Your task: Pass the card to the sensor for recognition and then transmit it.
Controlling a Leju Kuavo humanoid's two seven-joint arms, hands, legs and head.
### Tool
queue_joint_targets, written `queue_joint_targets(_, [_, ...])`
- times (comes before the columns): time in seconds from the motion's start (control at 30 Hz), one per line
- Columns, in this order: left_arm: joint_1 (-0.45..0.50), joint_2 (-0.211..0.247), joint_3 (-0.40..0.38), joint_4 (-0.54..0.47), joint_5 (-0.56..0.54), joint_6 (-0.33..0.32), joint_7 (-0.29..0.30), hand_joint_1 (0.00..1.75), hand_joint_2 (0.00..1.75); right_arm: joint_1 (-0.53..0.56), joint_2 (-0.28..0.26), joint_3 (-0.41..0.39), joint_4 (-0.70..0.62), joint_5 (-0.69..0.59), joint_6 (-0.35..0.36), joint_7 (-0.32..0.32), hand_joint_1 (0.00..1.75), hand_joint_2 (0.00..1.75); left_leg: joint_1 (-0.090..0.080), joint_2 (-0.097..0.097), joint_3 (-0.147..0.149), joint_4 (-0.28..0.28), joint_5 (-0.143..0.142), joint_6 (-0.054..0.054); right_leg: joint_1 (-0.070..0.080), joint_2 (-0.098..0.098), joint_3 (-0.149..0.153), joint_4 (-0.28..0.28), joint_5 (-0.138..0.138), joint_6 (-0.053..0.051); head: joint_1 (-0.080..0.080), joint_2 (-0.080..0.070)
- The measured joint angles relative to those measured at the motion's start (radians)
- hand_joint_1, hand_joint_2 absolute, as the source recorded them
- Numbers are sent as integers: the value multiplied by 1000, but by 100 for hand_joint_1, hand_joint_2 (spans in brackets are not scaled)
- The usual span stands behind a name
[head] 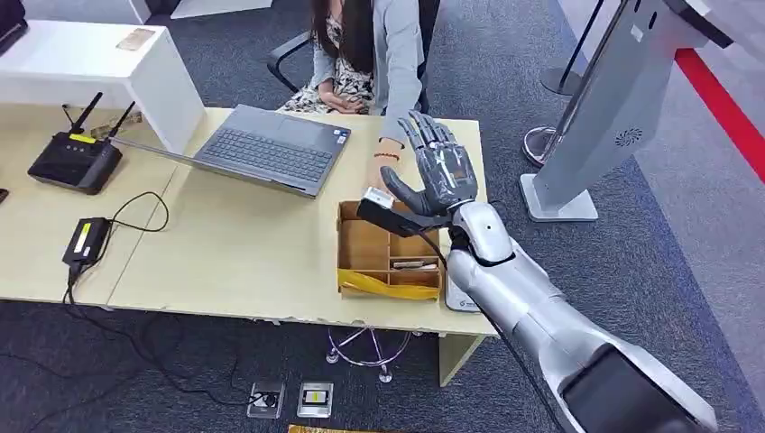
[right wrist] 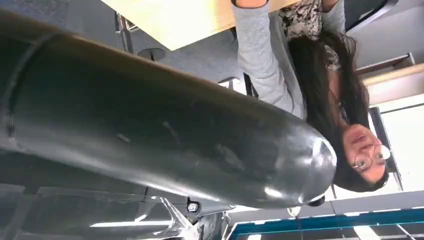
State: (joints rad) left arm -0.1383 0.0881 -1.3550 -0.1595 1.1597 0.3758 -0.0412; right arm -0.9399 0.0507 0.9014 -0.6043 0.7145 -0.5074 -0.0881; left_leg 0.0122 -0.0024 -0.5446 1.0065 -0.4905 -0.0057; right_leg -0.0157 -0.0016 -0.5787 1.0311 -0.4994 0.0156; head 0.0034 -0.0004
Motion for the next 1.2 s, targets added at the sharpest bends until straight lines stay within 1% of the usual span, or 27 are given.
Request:
queue_joint_targets(0.17, [0, 0, 0, 0, 1, 2, -4, 0, 0, -4, 0, 0, 0, -6, 0, 1, 0, 0, 0, 0, 0, 0, 0, 0, 0, 0, 0, 0, 0, 0, 0, 0])
queue_joint_targets(0.2, [0, 0, 0, 0, 3, 2, -4, 0, 0, -7, -1, 0, 0, -24, 5, 1, 0, 0, 0, 0, 0, 0, 0, 0, 0, 0, 0, 0, 0, 0, 0, 0])
queue_joint_targets(0.27, [0, 0, 0, 0, 10, 3, -5, 0, 0, -16, -3, -2, 3, -71, 20, 1, 0, 0, 0, 0, 0, 0, 0, 0, 0, 0, 0, 0, 0, 0, 0, 0])
queue_joint_targets(0.5, [3, 0, 0, 0, 27, 5, -5, 0, 0, -57, -28, -56, 43, -275, 84, -10, 0, 0, 0, 0, 0, 0, 0, 0, 0, 1, 0, 0, 0, 0, 0, 0])
queue_joint_targets(0.63, [5, 0, 0, 0, 31, 5, -3, 0, 0, -77, -53, -90, 67, -331, 96, -11, 0, 0, 0, 0, 0, 0, 0, 0, 0, 0, 0, 0, 0, 0, 0, 0])
queue_joint_targets(0.67, [5, 0, 0, 0, 31, 5, 1, 0, 0, -78, -62, -100, 71, -346, 97, -11, 0, 175, 0, 0, 0, 0, 0, 0, 0, 0, 0, 0, 0, 0, 0, 0])
queue_joint_targets(0.83, [5, 0, 0, 0, 30, 5, 3, 0, 0, -77, -90, -126, 88, -359, 98, -26, 0, 175, 0, 0, 0, 0, 0, 0, 0, 1, 0, 0, 0, 0, 0, 0])
queue_joint_targets(0.97, [5, 0, 0, 0, 31, 5, -8, 0, 0, -69, -103, -126, 82, -364, 99, -44, 0, 175, 0, 0, 1, 0, 0, 0, 0, 1, 0, 0, 0, 0, 0, 0])
queue_joint_targets(1.07, [5, 0, 0, 0, 35, 5, -9, 0, 0, -41, -121, -124, 24, -371, 107, 9, 0, 175, 0, 0, 1, 0, 0, 0, 0, 1, 0, 0, 0, 0, 0, 0])
queue_joint_targets(1.13, [5, 0, 0, 0, 42, 6, -10, 0, 0, -20, -142, -119, -42, -379, 119, 59, 0, 175, 0, 0, 1, 0, 0, 0, 0, 1, 0, 0, 0, 0, 0, 0])
queue_joint_targets(1.2, [5, 0, 0, 0, 43, 9, -11, 0, 0, 3, -167, -113, -113, -378, 125, 94, 0, 175, 0, 0, 1, 0, 0, 0, 0, 1, 0, 0, 0, 0, 0, 0])
